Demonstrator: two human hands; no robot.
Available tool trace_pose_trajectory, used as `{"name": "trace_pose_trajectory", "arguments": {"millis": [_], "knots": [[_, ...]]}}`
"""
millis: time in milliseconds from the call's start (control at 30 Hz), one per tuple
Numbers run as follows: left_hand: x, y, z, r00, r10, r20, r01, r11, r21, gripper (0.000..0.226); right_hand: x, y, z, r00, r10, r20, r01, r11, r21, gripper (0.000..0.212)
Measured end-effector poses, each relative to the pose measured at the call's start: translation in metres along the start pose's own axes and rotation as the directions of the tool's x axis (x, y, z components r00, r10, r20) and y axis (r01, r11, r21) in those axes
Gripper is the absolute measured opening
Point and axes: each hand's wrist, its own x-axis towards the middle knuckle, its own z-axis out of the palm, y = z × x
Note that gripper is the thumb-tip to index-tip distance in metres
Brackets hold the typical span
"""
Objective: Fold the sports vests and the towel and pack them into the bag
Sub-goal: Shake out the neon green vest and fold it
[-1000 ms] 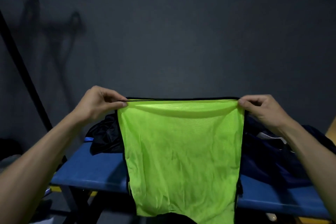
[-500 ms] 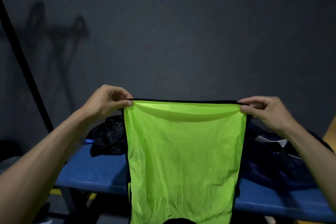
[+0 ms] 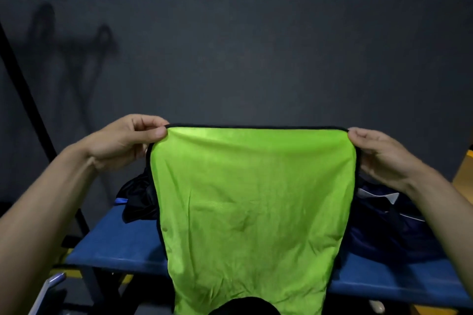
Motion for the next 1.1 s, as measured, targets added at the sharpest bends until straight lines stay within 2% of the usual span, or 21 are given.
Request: {"name": "trace_pose_trajectory", "arguments": {"millis": [67, 133, 200, 233, 300, 367, 433, 500, 600, 667, 767, 933, 1100], "knots": [[0.016, -0.003, 0.002, 0.983, -0.062, -0.173, 0.084, 0.989, 0.122, 0.007, 0.013, 0.007, 0.007, 0.994, 0.015, -0.113, -0.016, 1.0, -0.008, 0.018], [0.03, -0.018, 0.001, 0.929, -0.114, -0.351, 0.224, 0.93, 0.292, 0.014, 0.023, 0.02, 0.02, 0.972, 0.046, -0.231, -0.077, 0.989, -0.126, 0.013], [0.035, -0.031, 0.01, 0.854, -0.133, -0.503, 0.332, 0.884, 0.33, 0.012, 0.027, 0.036, 0.035, 0.94, 0.036, -0.338, -0.125, 0.961, -0.246, 0.013], [0.033, -0.037, 0.021, 0.841, -0.14, -0.523, 0.339, 0.889, 0.308, 0.01, 0.024, 0.043, 0.046, 0.931, 0.026, -0.364, -0.134, 0.951, -0.277, 0.012], [0.027, -0.043, 0.061, 0.876, -0.167, -0.452, 0.298, 0.925, 0.237, 0.009, 0.014, 0.056, 0.077, 0.949, 0.033, -0.313, -0.13, 0.946, -0.296, 0.015], [0.023, -0.047, 0.106, 0.92, -0.189, -0.342, 0.263, 0.947, 0.183, 0.008, 0.005, 0.064, 0.118, 0.981, 0.042, -0.191, -0.102, 0.944, -0.315, 0.018], [0.027, -0.055, 0.137, 0.929, -0.169, -0.33, 0.238, 0.954, 0.184, 0.006, 0.001, 0.066, 0.152, 0.992, 0.017, -0.126, -0.06, 0.935, -0.349, 0.018], [0.031, -0.061, 0.151, 0.913, -0.137, -0.385, 0.219, 0.959, 0.178, 0.007, 0.0, 0.064, 0.167, 0.99, -0.032, -0.134, -0.023, 0.922, -0.387, 0.014], [0.031, -0.065, 0.155, 0.895, -0.159, -0.418, 0.212, 0.974, 0.083, 0.006, -0.003, 0.061, 0.173, 0.984, -0.079, -0.16, 0.006, 0.911, -0.412, 0.011], [0.028, -0.064, 0.158, 0.895, -0.187, -0.405, 0.225, 0.973, 0.049, 0.003, -0.006, 0.06, 0.176, 0.981, -0.097, -0.17, 0.014, 0.9, -0.436, 0.01], [0.027, -0.06, 0.161, 0.9, -0.222, -0.374, 0.233, 0.972, -0.015, 0.012, -0.007, 0.058, 0.177, 0.98, -0.104, -0.168, 0.014, 0.884, -0.467, 0.009], [0.023, -0.056, 0.164, 0.915, -0.266, -0.303, 0.248, 0.964, -0.097, 0.005, -0.009, 0.053, 0.173, 0.977, -0.103, -0.185, -0.001, 0.873, -0.489, 0.01], [0.022, -0.052, 0.163, 0.92, -0.227, -0.32, 0.227, 0.973, -0.037, 0.005, -0.009, 0.05, 0.172, 0.978, -0.049, -0.203, -0.056, 0.875, -0.48, 0.013]]}}
